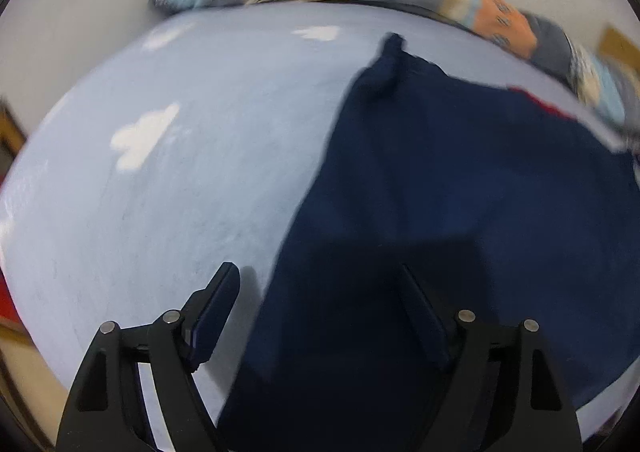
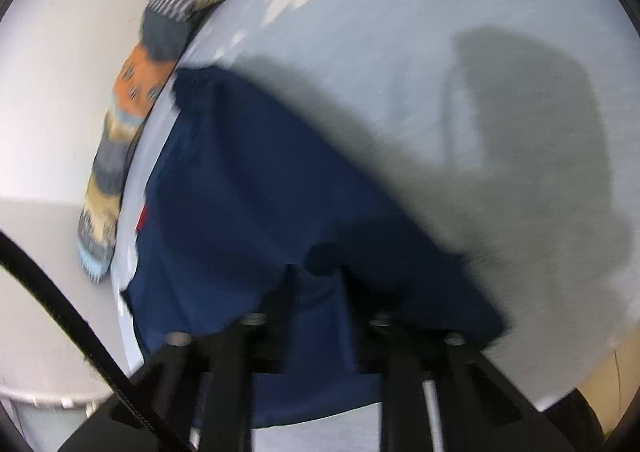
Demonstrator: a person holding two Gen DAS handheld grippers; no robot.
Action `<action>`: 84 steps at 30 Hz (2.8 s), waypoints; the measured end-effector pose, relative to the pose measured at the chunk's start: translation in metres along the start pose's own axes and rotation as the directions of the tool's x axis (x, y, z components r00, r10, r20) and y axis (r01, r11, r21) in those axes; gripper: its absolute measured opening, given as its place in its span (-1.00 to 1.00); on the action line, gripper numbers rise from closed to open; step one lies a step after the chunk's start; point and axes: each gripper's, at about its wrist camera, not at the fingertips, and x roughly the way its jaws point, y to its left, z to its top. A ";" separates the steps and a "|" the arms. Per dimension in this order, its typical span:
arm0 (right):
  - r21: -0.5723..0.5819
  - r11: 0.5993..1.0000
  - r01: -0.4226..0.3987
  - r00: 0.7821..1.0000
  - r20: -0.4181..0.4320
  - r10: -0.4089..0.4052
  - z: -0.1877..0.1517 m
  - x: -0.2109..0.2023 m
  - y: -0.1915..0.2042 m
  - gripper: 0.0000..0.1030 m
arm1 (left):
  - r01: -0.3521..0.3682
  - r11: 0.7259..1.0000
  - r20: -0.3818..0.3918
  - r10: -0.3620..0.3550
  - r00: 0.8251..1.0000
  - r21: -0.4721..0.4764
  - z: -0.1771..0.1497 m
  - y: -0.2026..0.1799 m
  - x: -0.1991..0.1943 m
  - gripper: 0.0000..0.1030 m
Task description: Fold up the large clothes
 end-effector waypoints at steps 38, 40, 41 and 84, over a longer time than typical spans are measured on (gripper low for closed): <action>0.162 0.967 -0.198 0.980 0.003 0.200 -0.045 -0.016 -0.049 0.00 | 0.222 0.921 0.301 -0.321 0.898 0.320 -0.125 -0.192 -0.031 0.58; 0.156 0.969 -0.192 0.981 0.018 0.192 -0.042 -0.015 -0.045 0.00 | 0.208 0.922 0.301 -0.310 0.902 0.326 -0.126 -0.194 -0.026 0.60; 0.156 0.970 -0.187 0.982 0.024 0.186 -0.040 -0.014 -0.045 0.00 | 0.204 0.923 0.308 -0.308 0.900 0.326 -0.126 -0.194 -0.028 0.60; -0.141 0.963 -0.229 0.948 0.194 0.254 -0.041 -0.041 0.063 -0.80 | 0.156 0.965 0.342 -0.223 0.913 0.211 -0.108 -0.157 -0.044 0.73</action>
